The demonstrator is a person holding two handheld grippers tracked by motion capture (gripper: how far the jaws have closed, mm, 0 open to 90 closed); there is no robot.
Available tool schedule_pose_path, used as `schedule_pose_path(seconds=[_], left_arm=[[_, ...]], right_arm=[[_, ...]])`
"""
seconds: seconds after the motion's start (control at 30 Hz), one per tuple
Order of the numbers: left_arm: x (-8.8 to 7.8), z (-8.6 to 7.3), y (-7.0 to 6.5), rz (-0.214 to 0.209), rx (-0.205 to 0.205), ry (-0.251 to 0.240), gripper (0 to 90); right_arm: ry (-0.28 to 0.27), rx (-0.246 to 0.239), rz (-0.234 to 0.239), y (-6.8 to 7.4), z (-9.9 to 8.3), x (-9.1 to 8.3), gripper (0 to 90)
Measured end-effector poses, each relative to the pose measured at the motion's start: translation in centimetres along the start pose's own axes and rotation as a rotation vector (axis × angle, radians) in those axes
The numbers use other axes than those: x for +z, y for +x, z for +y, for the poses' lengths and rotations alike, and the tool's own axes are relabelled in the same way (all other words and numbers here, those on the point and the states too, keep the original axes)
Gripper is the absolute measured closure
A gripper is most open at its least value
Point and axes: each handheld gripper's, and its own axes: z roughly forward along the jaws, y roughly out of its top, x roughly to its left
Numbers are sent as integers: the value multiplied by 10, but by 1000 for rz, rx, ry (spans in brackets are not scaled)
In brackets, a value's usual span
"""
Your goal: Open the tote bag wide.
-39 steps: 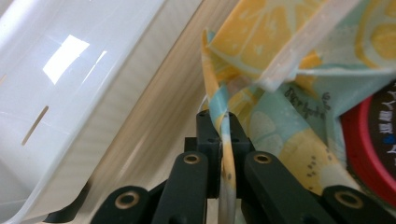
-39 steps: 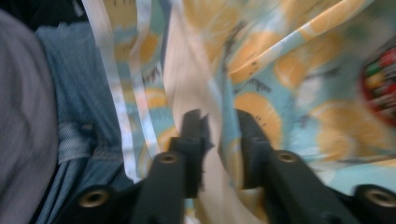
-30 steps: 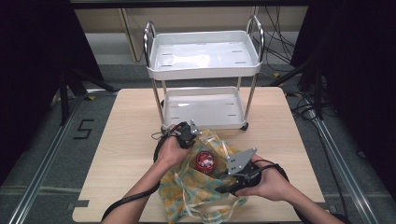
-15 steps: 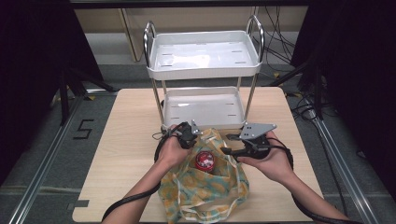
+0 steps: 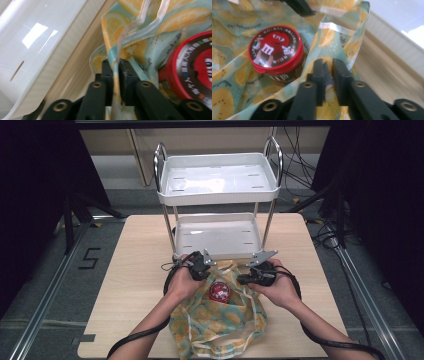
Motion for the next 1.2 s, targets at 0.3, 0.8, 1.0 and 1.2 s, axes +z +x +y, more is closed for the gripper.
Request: schedule_pose_path(seconds=[0.3,0.8,1.0,1.2], left_arm=[[-36,-2,-4,-29,-17,-87,472],[-43,-32,-49,-121,242,189,450],[-30,-39,-54,-86,227,232,503],[-30,-42,-45,-80,208,231,771]], right_arm=[[3,32,-19,-1,-2,9,896],[7,40,-22,2,-3,13,894],[22,32,-45,1,-4,14,893],[21,36,-23,0,-6,13,895]])
